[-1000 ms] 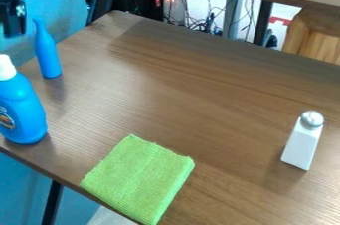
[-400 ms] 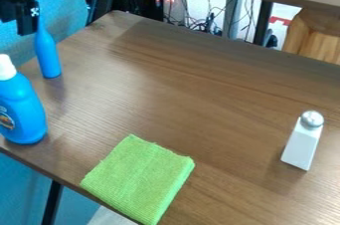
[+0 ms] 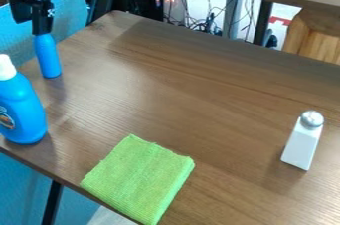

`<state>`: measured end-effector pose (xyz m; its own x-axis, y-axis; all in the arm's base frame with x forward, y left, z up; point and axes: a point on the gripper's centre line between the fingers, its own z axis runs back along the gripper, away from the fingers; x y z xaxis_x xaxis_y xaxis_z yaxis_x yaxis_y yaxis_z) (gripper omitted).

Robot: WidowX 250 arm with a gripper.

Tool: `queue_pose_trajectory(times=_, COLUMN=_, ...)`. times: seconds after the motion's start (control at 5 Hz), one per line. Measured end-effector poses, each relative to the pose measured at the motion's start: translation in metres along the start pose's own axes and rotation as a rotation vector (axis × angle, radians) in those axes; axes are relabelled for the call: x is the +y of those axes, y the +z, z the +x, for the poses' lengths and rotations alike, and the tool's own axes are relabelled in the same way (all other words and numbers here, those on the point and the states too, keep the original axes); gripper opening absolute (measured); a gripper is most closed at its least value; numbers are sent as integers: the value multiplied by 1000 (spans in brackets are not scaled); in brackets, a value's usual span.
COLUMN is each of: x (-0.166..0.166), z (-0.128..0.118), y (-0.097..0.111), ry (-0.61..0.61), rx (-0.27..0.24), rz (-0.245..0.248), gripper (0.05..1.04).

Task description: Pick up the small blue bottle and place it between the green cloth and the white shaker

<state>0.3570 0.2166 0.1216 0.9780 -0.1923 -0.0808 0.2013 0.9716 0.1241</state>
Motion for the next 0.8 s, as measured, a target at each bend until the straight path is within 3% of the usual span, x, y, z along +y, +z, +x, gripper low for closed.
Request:
queue_pose_trajectory(times=0.4, x=4, z=10, y=-8, ry=18, rx=18, rz=-27, gripper=975)
queue_pose_trajectory(times=0.8, x=7, z=12, y=-16, ry=37, rx=58, rz=-43, gripper=427)
